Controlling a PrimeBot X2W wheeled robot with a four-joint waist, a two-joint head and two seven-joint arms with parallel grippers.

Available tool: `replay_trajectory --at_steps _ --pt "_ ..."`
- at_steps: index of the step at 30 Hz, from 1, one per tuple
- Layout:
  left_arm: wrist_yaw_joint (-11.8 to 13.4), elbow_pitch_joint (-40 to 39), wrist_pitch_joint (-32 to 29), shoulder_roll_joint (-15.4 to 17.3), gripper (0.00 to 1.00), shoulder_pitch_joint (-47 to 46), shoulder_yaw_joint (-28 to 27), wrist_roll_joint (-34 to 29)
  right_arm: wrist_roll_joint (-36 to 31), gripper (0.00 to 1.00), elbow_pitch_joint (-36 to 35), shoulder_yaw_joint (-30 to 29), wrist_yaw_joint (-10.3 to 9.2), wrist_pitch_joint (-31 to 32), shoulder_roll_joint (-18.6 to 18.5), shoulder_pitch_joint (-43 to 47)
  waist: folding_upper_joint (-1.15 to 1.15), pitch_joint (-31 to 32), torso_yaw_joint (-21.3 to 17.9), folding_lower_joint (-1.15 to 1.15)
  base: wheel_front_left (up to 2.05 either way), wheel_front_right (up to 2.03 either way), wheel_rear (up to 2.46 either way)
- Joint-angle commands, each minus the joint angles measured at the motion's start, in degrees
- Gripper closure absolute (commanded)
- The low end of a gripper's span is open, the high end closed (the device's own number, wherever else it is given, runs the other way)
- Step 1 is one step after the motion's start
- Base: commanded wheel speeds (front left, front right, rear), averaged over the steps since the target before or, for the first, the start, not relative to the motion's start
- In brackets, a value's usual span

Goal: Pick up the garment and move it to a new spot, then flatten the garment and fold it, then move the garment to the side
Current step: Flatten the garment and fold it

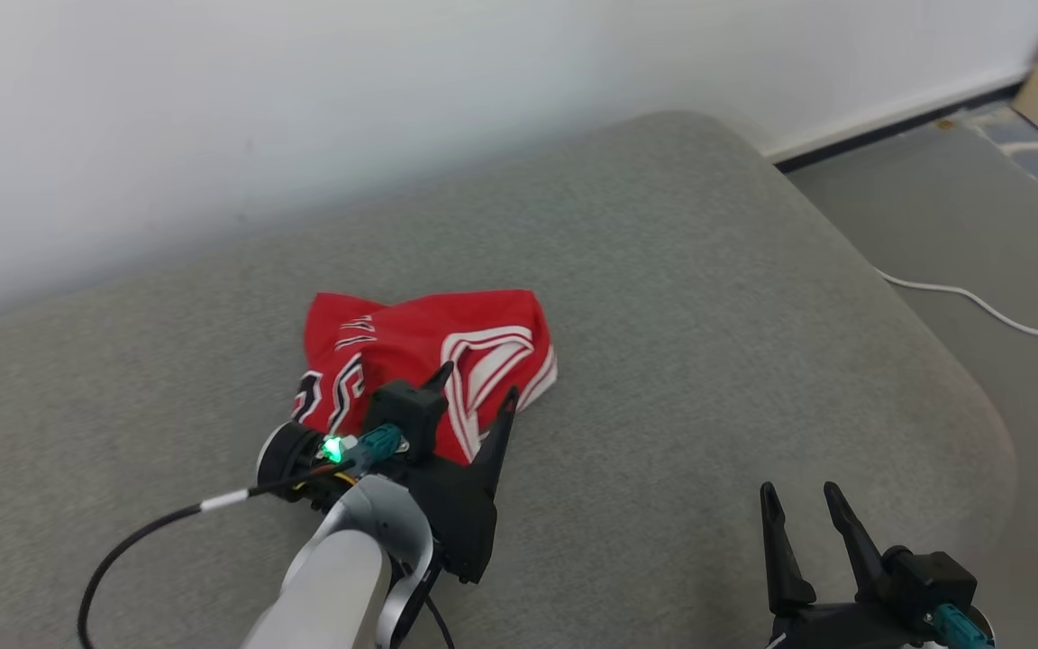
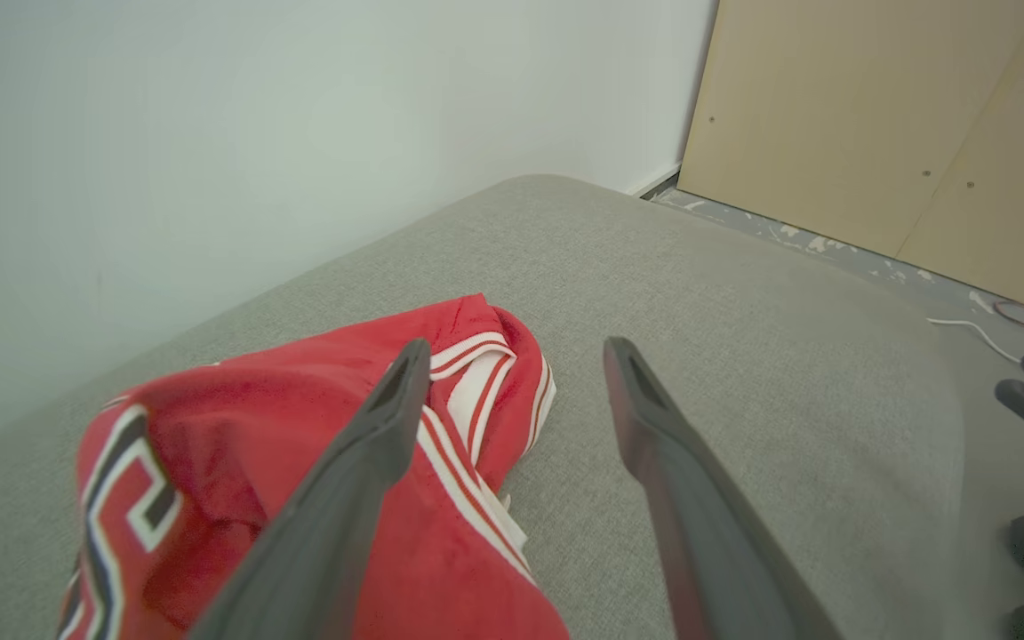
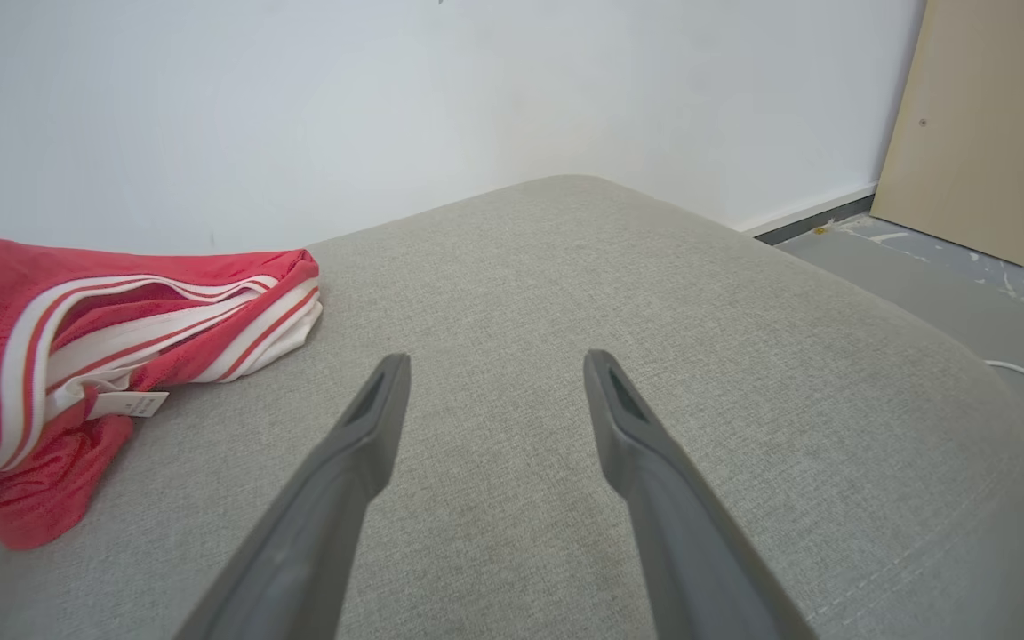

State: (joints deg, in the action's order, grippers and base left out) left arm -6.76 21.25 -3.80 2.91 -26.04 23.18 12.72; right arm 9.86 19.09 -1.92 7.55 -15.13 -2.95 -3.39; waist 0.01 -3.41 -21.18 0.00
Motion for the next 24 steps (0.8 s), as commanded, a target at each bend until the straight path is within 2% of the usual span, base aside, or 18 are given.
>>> replay_trajectory --at_steps 1,6,7,10,13,17,24 --pt "0.3 3.0 -0.8 0.0 0.0 -2.7 1.5 0.8 0.7 0.0 0.0 0.2 -0.12 0.0 0.1 -0.6 -0.01 -3.0 -5.2 0.0 0.0 0.0 0.0" --pt "4.5 12.3 -1.8 0.5 0.0 -7.2 3.0 -1.8 1.6 0.0 -0.1 1.1 -0.12 0.0 0.1 -1.0 -0.01 -4.3 -7.3 0.0 0.0 0.0 0.0" --pt "4.5 12.3 -1.8 0.5 0.0 -7.2 3.0 -1.8 1.6 0.0 -0.1 1.1 -0.12 0.0 0.1 -1.0 -0.01 -4.3 -7.3 0.0 0.0 0.0 0.0" --pt "7.5 16.9 -2.2 1.0 0.0 -8.3 2.3 -2.5 1.8 0.0 -0.1 0.6 -0.12 0.0 0.1 -0.8 -0.01 -4.4 -7.3 0.0 0.0 0.0 0.0" --pt "9.4 19.5 -1.7 1.9 0.0 -8.6 1.9 -3.1 1.4 0.0 0.1 0.3 -0.12 0.0 0.2 -0.4 -0.01 -4.3 -6.1 0.0 0.0 0.0 0.0" --pt "10.3 22.5 -1.7 3.0 0.0 -8.4 1.7 -3.0 1.3 0.0 0.0 0.2 -0.12 0.0 0.1 -0.8 -0.01 -4.0 -3.8 0.0 0.0 0.0 0.0" --pt "10.1 24.4 -0.2 3.5 0.0 -7.8 1.0 -1.1 1.5 0.0 0.0 0.5 -0.12 0.0 0.1 -0.9 -0.01 -3.4 -0.4 0.0 0.0 0.0 0.0"
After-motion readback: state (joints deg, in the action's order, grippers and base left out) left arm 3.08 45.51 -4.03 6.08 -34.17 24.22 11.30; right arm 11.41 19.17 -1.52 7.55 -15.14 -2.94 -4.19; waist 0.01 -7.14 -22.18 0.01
